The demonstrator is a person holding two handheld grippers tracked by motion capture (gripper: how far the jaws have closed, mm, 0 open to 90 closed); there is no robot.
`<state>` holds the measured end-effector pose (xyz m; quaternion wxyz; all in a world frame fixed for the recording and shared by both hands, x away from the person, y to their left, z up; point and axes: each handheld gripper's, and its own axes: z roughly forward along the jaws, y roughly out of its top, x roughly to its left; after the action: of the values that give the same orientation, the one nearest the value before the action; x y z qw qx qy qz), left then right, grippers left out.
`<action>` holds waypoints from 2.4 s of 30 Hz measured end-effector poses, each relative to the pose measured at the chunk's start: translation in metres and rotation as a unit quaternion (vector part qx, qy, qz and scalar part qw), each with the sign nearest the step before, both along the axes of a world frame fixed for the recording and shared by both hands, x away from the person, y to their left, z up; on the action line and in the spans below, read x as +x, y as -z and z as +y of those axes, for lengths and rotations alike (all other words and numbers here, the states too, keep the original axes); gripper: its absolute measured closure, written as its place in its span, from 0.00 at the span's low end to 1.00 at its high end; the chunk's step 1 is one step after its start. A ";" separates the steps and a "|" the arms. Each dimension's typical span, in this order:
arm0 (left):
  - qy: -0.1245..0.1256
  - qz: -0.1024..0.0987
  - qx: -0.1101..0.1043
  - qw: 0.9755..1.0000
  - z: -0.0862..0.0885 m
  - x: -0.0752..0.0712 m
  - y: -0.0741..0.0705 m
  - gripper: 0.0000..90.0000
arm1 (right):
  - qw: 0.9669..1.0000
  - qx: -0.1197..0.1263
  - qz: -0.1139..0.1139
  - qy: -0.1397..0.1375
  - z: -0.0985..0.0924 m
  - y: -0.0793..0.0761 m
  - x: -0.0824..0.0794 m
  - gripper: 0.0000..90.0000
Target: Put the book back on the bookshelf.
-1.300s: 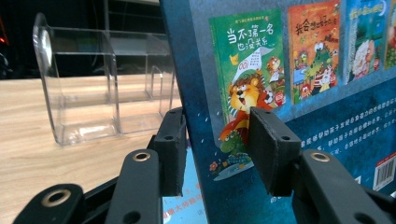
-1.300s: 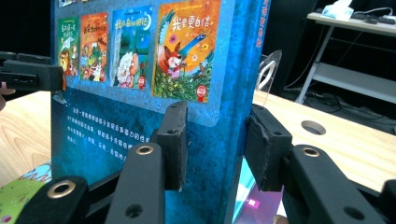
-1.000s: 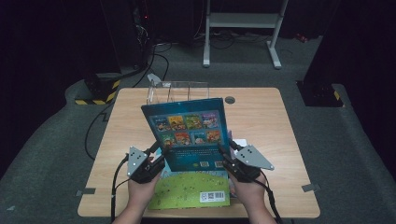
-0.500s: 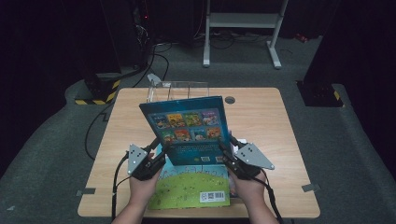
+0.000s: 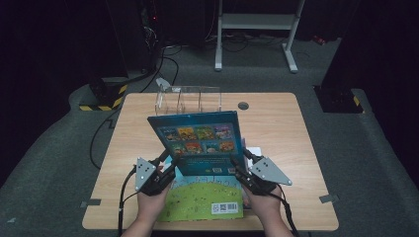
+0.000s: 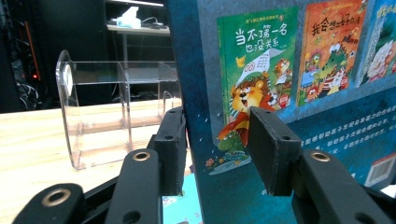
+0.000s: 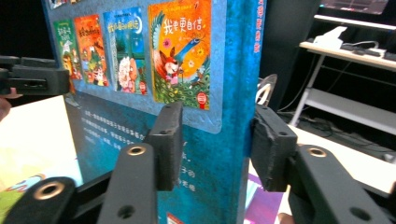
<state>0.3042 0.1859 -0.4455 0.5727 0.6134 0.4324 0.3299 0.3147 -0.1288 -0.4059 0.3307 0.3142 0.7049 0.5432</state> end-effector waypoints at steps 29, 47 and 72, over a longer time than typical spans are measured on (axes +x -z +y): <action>0.015 -0.004 0.004 1.000 0.002 -0.011 0.002 0.61 | 0.998 0.011 0.035 -0.045 0.005 -0.006 0.004 0.51; 0.024 0.005 0.009 1.000 0.003 -0.004 0.000 0.58 | 0.997 0.018 0.029 -0.073 -0.004 -0.008 0.001 0.64; 0.020 0.040 0.013 0.999 0.011 0.003 0.008 0.53 | 0.993 0.022 0.037 -0.111 -0.002 -0.001 -0.005 0.89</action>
<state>0.3069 0.1966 -0.4534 0.5532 0.6420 0.4382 0.2996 0.3093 -0.1305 -0.4053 0.2345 0.2610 0.7350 0.5802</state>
